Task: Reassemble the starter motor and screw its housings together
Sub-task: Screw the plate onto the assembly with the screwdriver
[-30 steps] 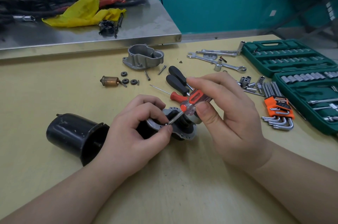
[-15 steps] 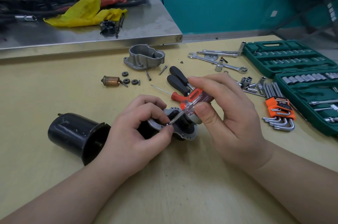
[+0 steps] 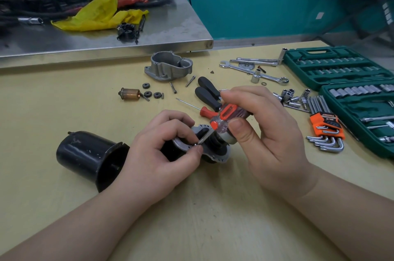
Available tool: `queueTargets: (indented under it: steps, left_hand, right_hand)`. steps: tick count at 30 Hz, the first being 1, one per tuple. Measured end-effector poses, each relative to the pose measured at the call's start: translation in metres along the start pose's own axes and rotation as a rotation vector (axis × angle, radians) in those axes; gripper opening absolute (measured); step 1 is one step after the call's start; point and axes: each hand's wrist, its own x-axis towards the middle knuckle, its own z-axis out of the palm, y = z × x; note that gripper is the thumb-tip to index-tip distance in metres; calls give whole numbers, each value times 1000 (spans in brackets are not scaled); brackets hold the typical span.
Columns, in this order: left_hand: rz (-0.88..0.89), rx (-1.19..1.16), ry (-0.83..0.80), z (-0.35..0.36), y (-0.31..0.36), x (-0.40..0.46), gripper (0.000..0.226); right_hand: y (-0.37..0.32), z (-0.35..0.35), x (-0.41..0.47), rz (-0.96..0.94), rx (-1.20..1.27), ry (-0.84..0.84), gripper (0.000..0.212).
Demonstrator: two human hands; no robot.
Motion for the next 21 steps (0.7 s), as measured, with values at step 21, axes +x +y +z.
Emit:
queueTargets:
  steps: [21]
  left_hand:
    - [-2,3,-2,0,-1,0,8]
  right_hand:
    - [-1,0,1,5,-5,-1,31]
